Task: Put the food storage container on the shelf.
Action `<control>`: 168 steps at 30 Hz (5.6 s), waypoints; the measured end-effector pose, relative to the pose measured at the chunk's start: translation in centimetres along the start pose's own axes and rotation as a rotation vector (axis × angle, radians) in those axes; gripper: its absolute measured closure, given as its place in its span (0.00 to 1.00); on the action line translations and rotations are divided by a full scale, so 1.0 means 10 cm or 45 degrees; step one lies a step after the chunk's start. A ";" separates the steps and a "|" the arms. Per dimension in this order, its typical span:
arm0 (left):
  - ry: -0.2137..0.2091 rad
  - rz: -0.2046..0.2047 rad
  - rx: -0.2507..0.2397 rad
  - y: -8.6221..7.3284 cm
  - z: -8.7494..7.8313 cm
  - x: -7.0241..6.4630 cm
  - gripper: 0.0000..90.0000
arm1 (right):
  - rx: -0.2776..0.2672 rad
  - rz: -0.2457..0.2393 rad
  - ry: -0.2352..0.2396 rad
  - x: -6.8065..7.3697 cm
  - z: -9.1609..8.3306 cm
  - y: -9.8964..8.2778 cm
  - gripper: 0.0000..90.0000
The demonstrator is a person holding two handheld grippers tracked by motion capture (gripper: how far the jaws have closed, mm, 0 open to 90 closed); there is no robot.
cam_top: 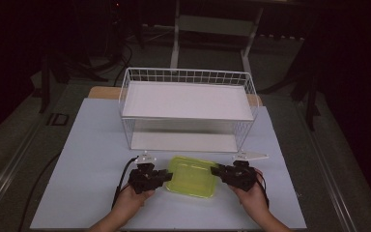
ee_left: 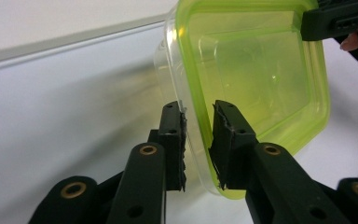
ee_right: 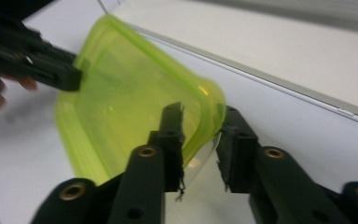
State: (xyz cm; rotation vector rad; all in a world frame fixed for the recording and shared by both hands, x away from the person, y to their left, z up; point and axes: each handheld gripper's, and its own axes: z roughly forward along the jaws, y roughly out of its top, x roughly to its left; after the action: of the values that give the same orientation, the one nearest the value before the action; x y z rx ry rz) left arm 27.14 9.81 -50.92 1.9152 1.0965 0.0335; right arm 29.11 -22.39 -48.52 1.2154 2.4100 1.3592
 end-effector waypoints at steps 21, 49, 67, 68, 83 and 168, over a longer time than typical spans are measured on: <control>0.016 -0.038 -0.079 0.21 -0.14 0.03 0.90 | -0.064 -0.044 -0.059 0.05 -0.01 0.34 0.88; 0.107 -0.084 -0.116 0.52 0.15 0.40 0.89 | -0.098 -0.032 -0.127 -0.25 0.36 0.72 0.86; 0.142 -0.100 -0.127 0.55 0.25 0.51 0.88 | -0.158 -0.052 -0.178 -0.34 0.55 0.71 0.85; 0.143 -0.103 -0.131 0.55 0.26 0.51 0.88 | -0.162 -0.054 -0.182 -0.34 0.55 0.70 0.85; 0.216 -0.060 -0.209 0.57 0.34 0.49 0.79 | -0.252 -0.154 -0.396 -0.33 0.70 0.64 0.81; 0.176 0.140 -0.399 0.18 -0.05 0.42 0.01 | -0.102 -0.161 -0.304 -0.11 1.38 0.62 1.00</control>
State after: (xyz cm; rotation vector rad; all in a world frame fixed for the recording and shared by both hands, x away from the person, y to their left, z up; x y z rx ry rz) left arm 30.70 12.70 -50.94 1.7058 1.0081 0.3829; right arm 39.77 -12.26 -52.19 1.1145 2.2057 1.1887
